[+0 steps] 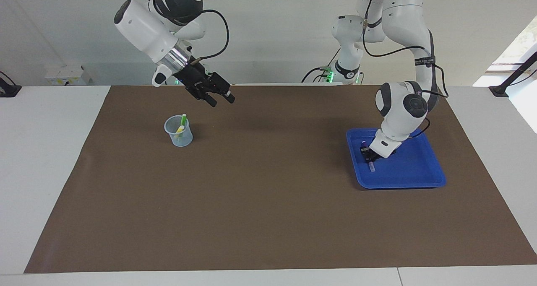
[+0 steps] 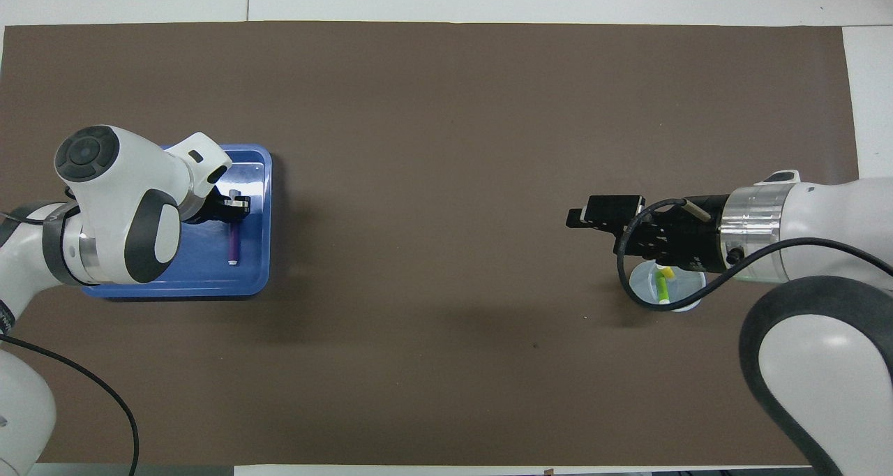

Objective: Transfer and insert pens with both arms
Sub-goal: 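Grasp the purple pen with the left gripper while the right gripper withdraws, then lift the purple pen with the left gripper toward the right gripper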

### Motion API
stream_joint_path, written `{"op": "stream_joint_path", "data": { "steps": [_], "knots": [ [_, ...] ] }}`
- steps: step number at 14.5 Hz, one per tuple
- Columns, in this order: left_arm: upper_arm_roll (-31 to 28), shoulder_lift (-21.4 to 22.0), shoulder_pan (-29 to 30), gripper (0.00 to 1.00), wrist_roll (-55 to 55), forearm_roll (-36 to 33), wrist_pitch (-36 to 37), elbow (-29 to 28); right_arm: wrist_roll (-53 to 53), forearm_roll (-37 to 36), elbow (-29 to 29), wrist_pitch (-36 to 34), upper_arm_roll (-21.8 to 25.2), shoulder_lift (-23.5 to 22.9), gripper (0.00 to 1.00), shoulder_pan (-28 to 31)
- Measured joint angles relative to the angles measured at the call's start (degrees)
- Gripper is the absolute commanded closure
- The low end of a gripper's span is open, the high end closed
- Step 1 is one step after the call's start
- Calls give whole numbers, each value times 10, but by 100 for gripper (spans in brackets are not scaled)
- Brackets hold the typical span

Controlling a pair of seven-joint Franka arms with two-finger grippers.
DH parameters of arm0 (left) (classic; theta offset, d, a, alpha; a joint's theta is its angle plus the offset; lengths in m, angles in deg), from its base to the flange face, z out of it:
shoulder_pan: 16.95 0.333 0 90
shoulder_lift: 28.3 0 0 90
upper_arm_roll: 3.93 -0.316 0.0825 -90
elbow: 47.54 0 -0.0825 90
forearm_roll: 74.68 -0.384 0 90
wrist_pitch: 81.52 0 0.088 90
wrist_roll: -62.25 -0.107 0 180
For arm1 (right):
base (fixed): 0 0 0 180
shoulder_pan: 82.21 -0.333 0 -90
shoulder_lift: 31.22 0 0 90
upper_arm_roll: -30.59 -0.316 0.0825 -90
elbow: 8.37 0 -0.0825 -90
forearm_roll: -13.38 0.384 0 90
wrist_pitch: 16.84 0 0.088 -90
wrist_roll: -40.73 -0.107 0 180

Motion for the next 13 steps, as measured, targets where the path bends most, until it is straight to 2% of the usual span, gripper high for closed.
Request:
{"op": "stream_joint_path", "data": {
  "steps": [3, 6, 10, 13],
  "knots": [
    [-3, 4, 5, 100, 6, 7, 76, 42, -31, 70, -3, 99, -1, -28, 0, -40],
    [-5, 23, 17, 100, 41, 35, 206, 108, -41, 146, -4, 210, -2, -65, 0, -100],
    [-4, 50, 17, 100, 146, 105, 342, 174, -75, 167, -4, 265, -2, -80, 0, -142],
    [5, 73, 8, 100, 281, 155, 396, 197, -88, 167, -4, 285, -2, -83, 0, -161]
  ]
}}
